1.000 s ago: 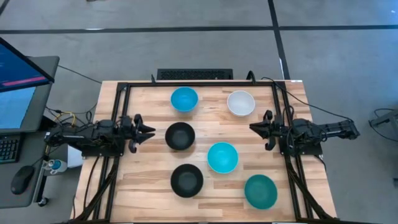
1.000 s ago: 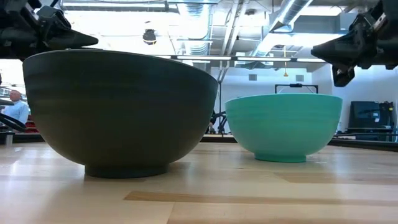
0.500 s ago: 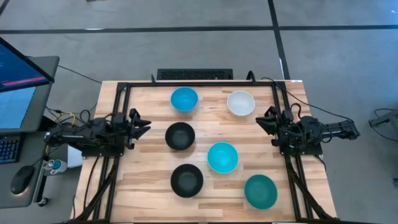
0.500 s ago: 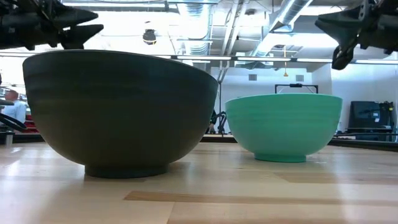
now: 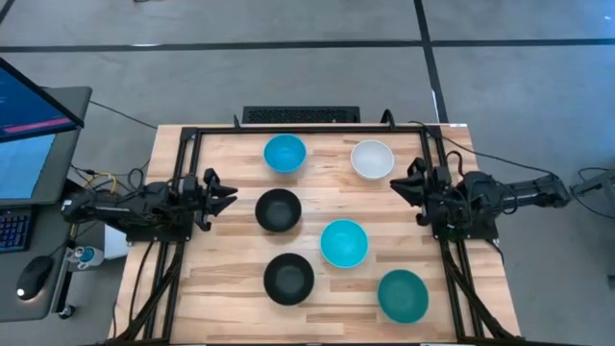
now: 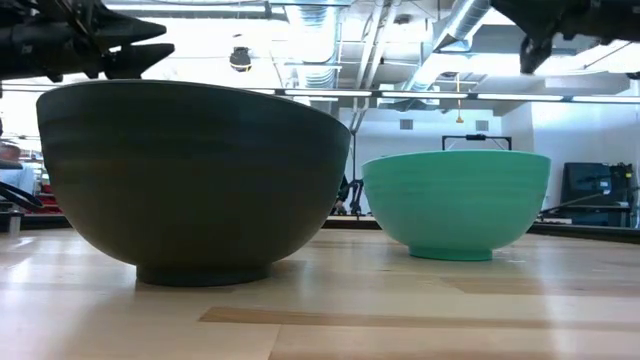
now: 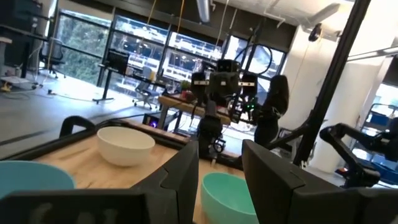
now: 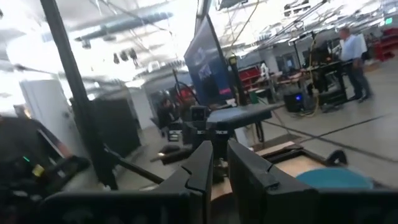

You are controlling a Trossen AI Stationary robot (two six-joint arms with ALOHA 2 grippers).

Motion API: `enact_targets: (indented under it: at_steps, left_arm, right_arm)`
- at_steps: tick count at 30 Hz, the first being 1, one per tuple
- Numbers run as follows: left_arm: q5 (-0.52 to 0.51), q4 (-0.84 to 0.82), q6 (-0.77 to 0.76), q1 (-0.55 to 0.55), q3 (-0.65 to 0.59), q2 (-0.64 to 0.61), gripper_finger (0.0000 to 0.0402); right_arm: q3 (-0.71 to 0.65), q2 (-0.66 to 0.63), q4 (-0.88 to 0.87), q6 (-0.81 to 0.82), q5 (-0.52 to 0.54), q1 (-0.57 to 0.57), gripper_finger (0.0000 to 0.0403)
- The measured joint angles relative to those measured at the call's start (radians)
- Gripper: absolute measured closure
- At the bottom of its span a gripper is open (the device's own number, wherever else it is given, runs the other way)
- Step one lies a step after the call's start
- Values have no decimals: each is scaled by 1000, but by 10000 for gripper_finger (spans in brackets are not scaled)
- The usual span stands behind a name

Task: Nest bowls inside each other
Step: Stack the white bowl on top of the light blue bowl

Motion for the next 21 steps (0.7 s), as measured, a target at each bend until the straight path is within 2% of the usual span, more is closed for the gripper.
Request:
enact_targets:
  at_steps: [4, 9, 15, 21]
  left_arm:
    - [3, 49, 11, 0, 25, 75, 287]
    - [27, 37, 104, 0, 153, 179, 287]
    - [35, -65, 185, 0, 330, 315, 287]
    - [57, -149, 190, 0, 484, 459, 287]
  right_arm:
    - [81, 124, 2, -57, 0, 0, 330]
    - [171, 251, 25, -58, 2, -17, 330]
    - [252, 379, 73, -57, 3, -62, 330]
    - [339, 470, 87, -57, 2, -86, 330]
